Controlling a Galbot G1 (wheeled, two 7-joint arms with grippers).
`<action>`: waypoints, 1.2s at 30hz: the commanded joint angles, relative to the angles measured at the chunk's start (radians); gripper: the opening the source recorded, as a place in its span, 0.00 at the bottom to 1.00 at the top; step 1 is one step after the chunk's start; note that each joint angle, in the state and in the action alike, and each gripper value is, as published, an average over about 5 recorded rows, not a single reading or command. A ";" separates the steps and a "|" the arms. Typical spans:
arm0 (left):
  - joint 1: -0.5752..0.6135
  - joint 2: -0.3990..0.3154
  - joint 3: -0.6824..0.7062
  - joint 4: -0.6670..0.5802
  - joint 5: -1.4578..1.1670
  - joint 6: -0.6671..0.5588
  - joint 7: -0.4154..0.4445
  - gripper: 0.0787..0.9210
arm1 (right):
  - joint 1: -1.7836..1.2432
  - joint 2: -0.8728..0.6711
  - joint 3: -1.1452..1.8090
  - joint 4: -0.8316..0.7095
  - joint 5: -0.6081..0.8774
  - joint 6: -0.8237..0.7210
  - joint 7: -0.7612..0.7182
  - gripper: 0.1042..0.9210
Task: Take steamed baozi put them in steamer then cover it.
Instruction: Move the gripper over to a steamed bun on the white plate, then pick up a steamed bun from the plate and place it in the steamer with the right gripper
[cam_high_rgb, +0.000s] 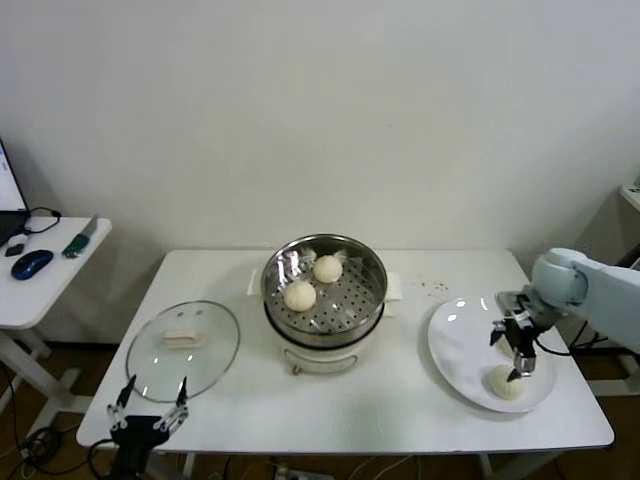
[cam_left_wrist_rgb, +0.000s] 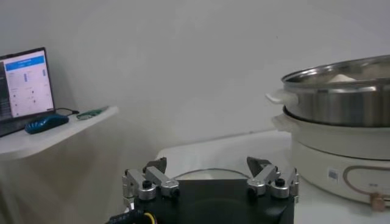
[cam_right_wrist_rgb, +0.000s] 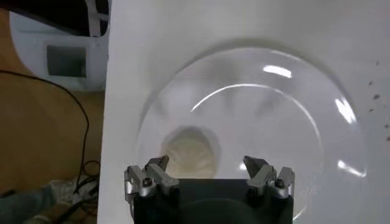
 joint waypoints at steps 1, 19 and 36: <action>0.003 0.000 0.001 0.000 0.003 -0.001 0.000 0.88 | -0.074 -0.014 0.024 -0.032 -0.046 0.007 0.004 0.88; 0.005 0.001 0.001 0.007 -0.039 0.008 -0.009 0.88 | -0.093 0.036 0.029 -0.071 -0.063 0.007 0.016 0.84; 0.006 -0.001 -0.002 0.005 -0.058 0.021 -0.030 0.88 | -0.054 0.056 0.010 -0.079 -0.062 0.043 -0.004 0.73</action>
